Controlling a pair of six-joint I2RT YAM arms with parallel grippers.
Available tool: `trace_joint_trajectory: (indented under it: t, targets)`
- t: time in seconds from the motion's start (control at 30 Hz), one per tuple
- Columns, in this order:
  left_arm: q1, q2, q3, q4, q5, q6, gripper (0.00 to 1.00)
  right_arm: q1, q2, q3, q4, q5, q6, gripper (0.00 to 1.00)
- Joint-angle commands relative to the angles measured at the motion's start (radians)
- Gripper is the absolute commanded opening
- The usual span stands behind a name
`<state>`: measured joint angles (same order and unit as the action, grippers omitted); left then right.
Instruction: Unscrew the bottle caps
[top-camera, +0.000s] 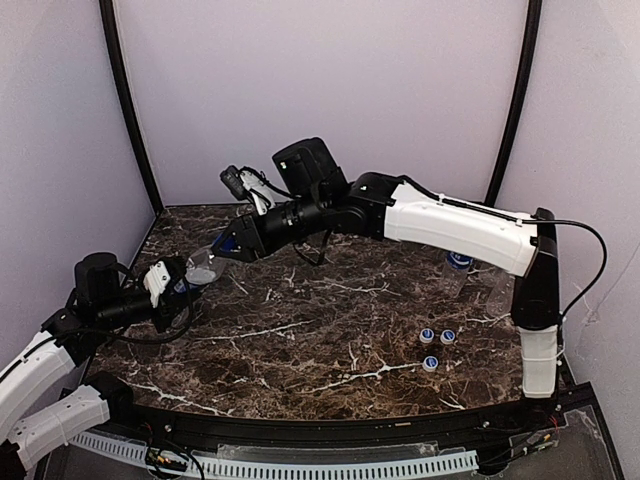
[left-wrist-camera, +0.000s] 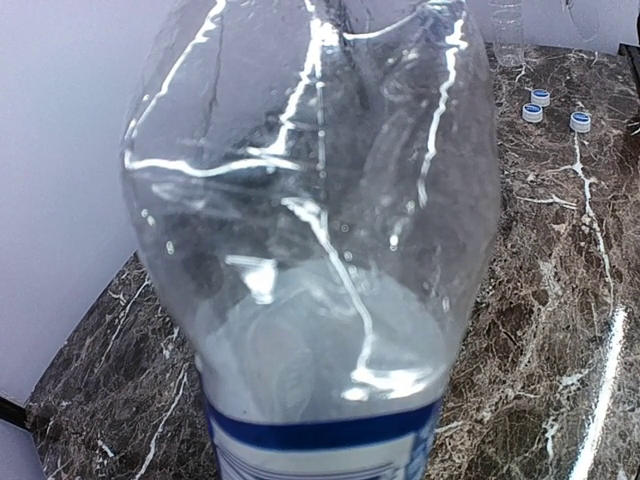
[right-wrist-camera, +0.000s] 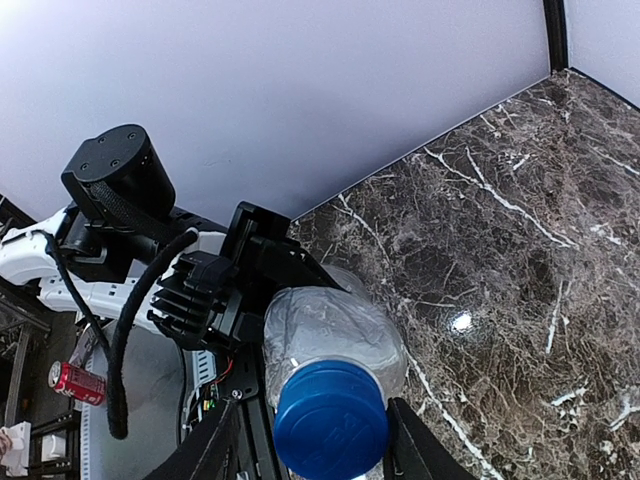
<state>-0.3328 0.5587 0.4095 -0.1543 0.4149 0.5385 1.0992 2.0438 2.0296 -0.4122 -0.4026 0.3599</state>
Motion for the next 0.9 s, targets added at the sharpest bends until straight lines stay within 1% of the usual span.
trace_joint_trajectory:
  t: [0.0, 0.13, 0.27, 0.33, 0.5, 0.53, 0.57, 0.63, 0.7, 0.73, 0.8, 0.83, 0.87]
  targets:
    - [0.005, 0.0, -0.013, -0.004, 0.004, 0.001, 0.21, 0.001, 0.017, 0.051, 0.013, 0.024, -0.006, 0.49]
    - [0.004, -0.002, -0.011, -0.006, 0.002, 0.001, 0.21, 0.002, 0.021, 0.058, -0.001, 0.046, -0.019, 0.49]
    - [0.005, 0.0, -0.012, -0.006, 0.001, 0.003, 0.21, 0.002, 0.013, 0.048, -0.01, 0.049, -0.033, 0.39]
    - [0.005, 0.0, -0.015, -0.004, 0.003, 0.002, 0.2, 0.002, 0.01, 0.042, -0.012, 0.046, -0.039, 0.31]
    - [0.005, 0.0, -0.012, -0.006, 0.005, 0.004, 0.2, 0.002, 0.011, 0.044, -0.026, 0.027, -0.085, 0.02]
    - [0.005, 0.0, -0.011, -0.012, 0.013, 0.005, 0.2, 0.002, 0.007, 0.042, -0.031, 0.008, -0.121, 0.0]
    - [0.004, 0.0, -0.007, -0.019, 0.021, 0.007, 0.2, 0.002, -0.004, 0.033, -0.035, -0.023, -0.176, 0.0]
    - [0.004, 0.0, 0.007, -0.06, 0.08, 0.024, 0.2, 0.012, -0.048, -0.023, -0.039, -0.135, -0.361, 0.0]
    - [0.005, 0.001, 0.021, -0.125, 0.184, 0.045, 0.2, 0.039, -0.134, -0.14, -0.049, -0.271, -0.635, 0.0]
    - [0.005, 0.001, 0.029, -0.173, 0.268, 0.058, 0.2, 0.052, -0.18, -0.215, -0.055, -0.305, -0.811, 0.0]
    - [0.005, 0.001, 0.034, -0.244, 0.37, 0.084, 0.21, 0.076, -0.262, -0.35, -0.079, -0.33, -1.061, 0.0]
    - [0.005, 0.001, 0.035, -0.283, 0.402, 0.108, 0.2, 0.087, -0.295, -0.391, -0.094, -0.319, -1.16, 0.0]
    - [0.004, -0.001, 0.035, -0.299, 0.404, 0.121, 0.2, 0.096, -0.321, -0.419, -0.106, -0.296, -1.245, 0.0]
